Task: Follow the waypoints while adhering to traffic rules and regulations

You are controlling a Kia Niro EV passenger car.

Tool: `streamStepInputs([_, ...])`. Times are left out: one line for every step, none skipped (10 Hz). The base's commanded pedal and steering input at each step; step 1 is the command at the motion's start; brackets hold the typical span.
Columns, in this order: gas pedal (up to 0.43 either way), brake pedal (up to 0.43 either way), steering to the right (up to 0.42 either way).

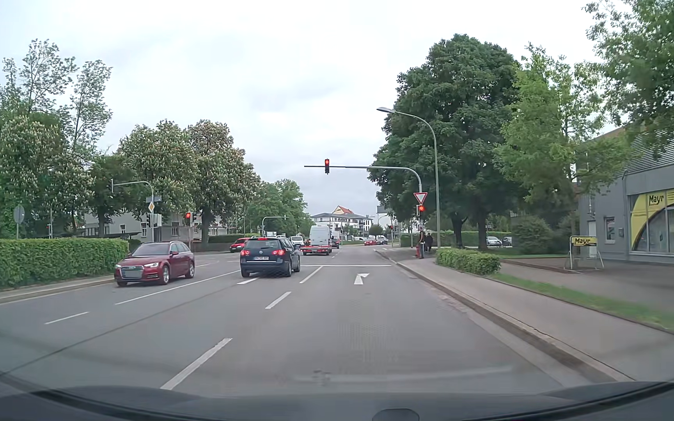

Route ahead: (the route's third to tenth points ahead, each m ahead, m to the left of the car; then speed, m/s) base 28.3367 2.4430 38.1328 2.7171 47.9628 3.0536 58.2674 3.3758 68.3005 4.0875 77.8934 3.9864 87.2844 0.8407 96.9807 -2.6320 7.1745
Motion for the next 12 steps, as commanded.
streamStepInputs([0.000,0.177,-0.001])
streamStepInputs([0.000,0.183,-0.001])
streamStepInputs([0.000,0.183,-0.001])
streamStepInputs([0.000,0.183,-0.002])
streamStepInputs([0.000,0.183,-0.002])
streamStepInputs([0.000,0.183,-0.001])
streamStepInputs([0.000,0.183,-0.002])
streamStepInputs([0.000,0.183,-0.002])
streamStepInputs([0.000,0.195,-0.002])
streamStepInputs([0.000,0.201,-0.001])
streamStepInputs([0.000,0.213,-0.002])
streamStepInputs([0.000,0.220,-0.001])
